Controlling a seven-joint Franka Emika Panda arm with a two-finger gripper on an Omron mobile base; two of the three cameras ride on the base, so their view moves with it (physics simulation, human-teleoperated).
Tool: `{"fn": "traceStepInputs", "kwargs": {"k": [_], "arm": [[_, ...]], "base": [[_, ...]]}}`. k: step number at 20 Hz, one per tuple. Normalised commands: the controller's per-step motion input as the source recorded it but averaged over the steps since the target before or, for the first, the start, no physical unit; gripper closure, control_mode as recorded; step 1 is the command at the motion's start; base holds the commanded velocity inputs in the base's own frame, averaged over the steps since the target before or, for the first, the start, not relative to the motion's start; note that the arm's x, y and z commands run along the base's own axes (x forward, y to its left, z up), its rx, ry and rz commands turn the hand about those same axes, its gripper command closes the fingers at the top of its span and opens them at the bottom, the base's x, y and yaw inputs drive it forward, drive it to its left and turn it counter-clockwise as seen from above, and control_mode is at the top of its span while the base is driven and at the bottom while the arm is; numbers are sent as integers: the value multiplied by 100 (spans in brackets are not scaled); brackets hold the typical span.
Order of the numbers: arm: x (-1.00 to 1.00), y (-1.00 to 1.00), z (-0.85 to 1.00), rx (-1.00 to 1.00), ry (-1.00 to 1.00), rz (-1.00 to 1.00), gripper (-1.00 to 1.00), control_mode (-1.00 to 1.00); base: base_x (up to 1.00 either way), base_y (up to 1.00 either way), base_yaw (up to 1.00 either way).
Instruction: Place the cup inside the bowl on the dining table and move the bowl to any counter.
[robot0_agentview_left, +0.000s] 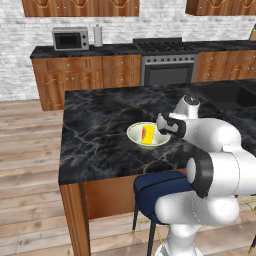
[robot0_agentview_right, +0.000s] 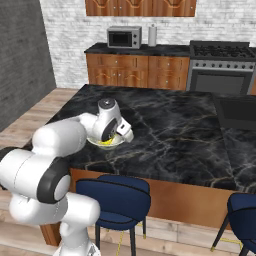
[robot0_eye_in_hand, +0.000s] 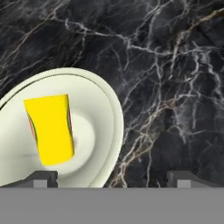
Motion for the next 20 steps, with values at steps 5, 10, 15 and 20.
{"fn": "traceStepInputs", "kwargs": {"k": [5, 10, 15, 20], "arm": [[16, -38, 1, 14, 0, 19, -100, -100], [0, 0, 18, 6, 0, 32, -100, -100], [0, 0, -1, 1, 0, 9, -100, -100], [8, 3, -22, 0, 2, 0, -100, -100]], "base": [[0, 0, 0], [0, 0, 0], [0, 0, 0], [0, 0, 0]]}}
